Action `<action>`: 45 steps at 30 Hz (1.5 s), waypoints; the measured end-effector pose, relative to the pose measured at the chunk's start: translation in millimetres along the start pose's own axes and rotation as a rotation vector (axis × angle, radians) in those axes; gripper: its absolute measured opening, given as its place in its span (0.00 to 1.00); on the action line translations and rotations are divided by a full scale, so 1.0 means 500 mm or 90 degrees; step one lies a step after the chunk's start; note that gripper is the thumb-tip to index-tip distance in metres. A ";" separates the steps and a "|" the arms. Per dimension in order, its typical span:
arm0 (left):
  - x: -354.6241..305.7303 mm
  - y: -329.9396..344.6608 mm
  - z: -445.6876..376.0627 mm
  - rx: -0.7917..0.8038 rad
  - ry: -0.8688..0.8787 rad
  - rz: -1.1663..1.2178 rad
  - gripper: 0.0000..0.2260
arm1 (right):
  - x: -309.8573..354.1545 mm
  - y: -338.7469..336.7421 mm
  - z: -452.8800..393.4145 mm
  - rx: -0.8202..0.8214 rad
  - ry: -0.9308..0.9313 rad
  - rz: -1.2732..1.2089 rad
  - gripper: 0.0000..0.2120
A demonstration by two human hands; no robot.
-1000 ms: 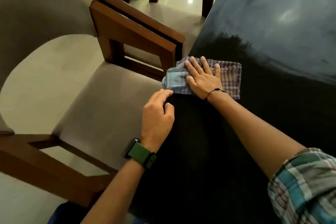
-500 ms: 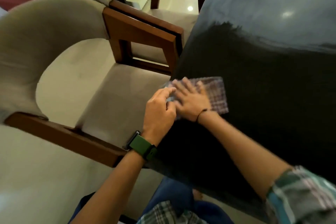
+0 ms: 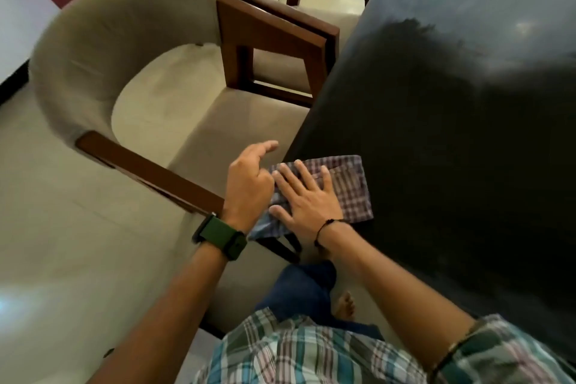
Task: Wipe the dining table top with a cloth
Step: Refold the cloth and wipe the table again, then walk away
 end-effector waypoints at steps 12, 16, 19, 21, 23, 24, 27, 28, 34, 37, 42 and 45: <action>0.033 -0.048 0.008 -0.008 0.003 0.031 0.23 | -0.288 0.026 0.226 -0.033 0.458 -0.138 0.32; 0.035 -0.061 -0.011 0.036 0.024 0.037 0.23 | -0.100 0.030 0.119 -0.028 0.274 -0.053 0.31; 0.039 -0.063 -0.021 0.083 0.047 0.046 0.22 | 0.035 0.027 0.022 0.001 0.185 -0.015 0.31; 0.040 -0.062 -0.027 0.105 0.058 0.050 0.22 | 0.087 0.023 -0.020 0.007 0.170 0.001 0.32; 0.042 -0.060 -0.032 0.127 0.071 0.046 0.22 | 0.094 0.021 -0.028 0.011 0.165 0.002 0.31; 0.043 -0.060 -0.037 0.137 0.078 0.043 0.22 | 0.086 0.024 -0.020 0.013 0.162 -0.004 0.31; 0.041 -0.055 -0.054 0.162 0.094 0.037 0.23 | 0.035 0.039 0.050 0.026 0.176 -0.034 0.30; 0.037 -0.053 -0.061 0.171 0.099 0.038 0.23 | 0.010 0.048 0.084 0.025 0.208 -0.044 0.30; 0.013 -0.011 -0.075 0.219 0.105 0.052 0.22 | -0.175 0.088 0.301 0.023 0.506 -0.184 0.29; -0.004 0.019 -0.067 0.240 0.111 0.048 0.22 | -0.202 0.088 0.317 0.027 0.591 -0.204 0.31; -0.045 0.071 -0.055 0.259 0.127 0.019 0.22 | -0.042 0.064 0.160 0.029 0.295 -0.129 0.33; -0.098 0.125 -0.046 0.254 0.120 -0.012 0.22 | -0.013 0.049 0.131 0.044 0.150 -0.094 0.30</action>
Point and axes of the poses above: each hand's wrist, its own z-axis away from the middle knuckle, its own y-axis out of the palm, x = y × z, the point moved 1 cm from there along -z, towards the middle knuckle, and after that the axes turned 13 degrees about x, right-handed, at the moved point
